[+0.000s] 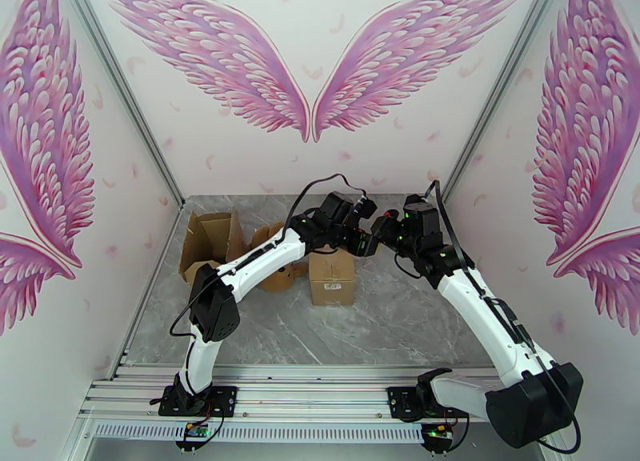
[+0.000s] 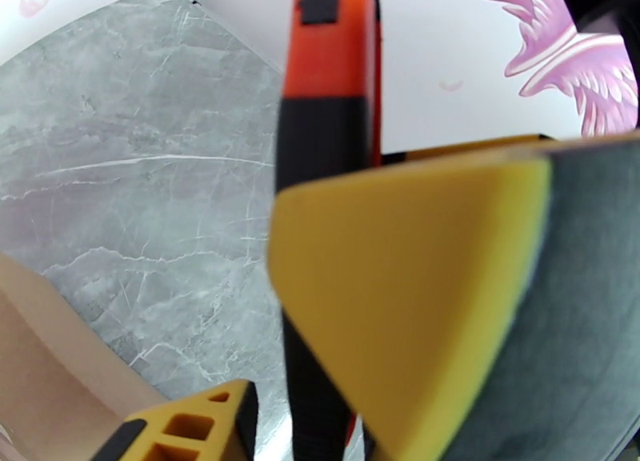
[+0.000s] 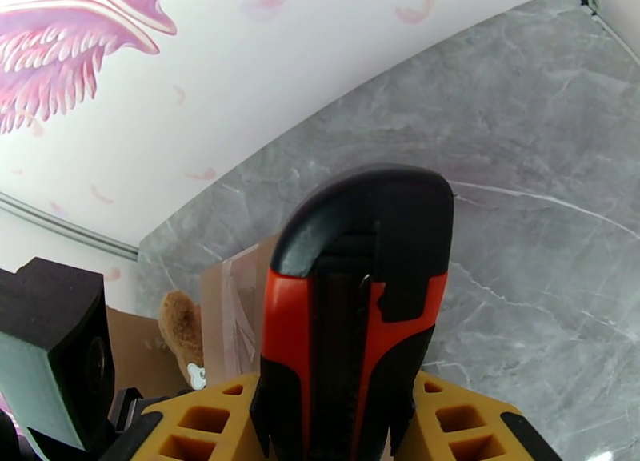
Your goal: Unpack the express box
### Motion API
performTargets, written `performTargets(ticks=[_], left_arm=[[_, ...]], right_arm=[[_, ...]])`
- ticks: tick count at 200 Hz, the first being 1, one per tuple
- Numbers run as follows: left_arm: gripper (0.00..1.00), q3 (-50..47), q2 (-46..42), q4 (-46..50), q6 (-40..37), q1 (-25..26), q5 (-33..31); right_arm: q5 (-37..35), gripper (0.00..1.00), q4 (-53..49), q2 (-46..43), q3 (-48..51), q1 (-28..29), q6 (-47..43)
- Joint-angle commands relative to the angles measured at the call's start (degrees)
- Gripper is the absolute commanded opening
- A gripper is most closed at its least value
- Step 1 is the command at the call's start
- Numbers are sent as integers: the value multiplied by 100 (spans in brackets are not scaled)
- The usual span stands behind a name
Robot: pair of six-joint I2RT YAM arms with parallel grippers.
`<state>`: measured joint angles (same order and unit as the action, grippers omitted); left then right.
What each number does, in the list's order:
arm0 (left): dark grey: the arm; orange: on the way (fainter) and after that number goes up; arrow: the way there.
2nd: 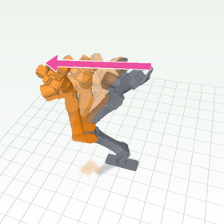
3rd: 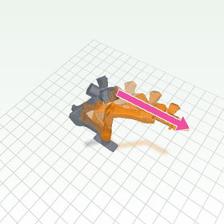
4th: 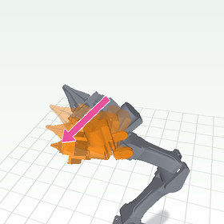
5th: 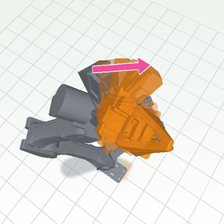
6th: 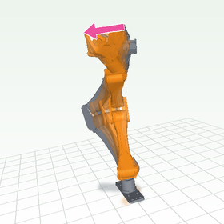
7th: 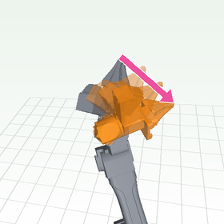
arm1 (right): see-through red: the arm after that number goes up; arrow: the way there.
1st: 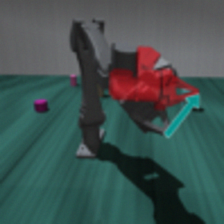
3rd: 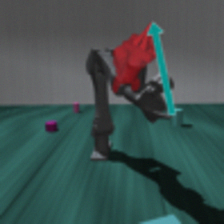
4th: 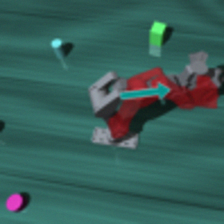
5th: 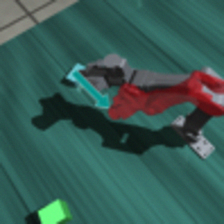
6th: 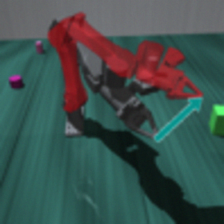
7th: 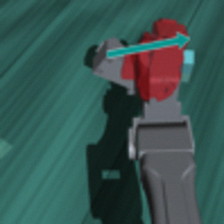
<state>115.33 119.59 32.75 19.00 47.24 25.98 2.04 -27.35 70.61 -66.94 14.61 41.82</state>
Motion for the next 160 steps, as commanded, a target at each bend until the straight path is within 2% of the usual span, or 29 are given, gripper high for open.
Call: performTargets(ticks=[1,31,63,87,114,160], left_arm=[[36,43,73,-59,33,-49,154],[25,74,56,-26,-5,-80,247],[17,98,-80,65,-253,-209,392],[13,91,-264,174,-557,-360,581],[13,153,-403,306,-976,-508,905],[13,567,-410,928,-1655,-606,1107]], right_arm=[[197,42,365,-19,-91,43,37],[393,47,551,-30,-74,48,-94],[736,73,801,-124,58,16,-887],[1219,84,1190,-272,340,-92,-1396],[1990,90,1749,-432,746,-291,-1792],[3666,85,2784,-395,1244,-861,-1826]])
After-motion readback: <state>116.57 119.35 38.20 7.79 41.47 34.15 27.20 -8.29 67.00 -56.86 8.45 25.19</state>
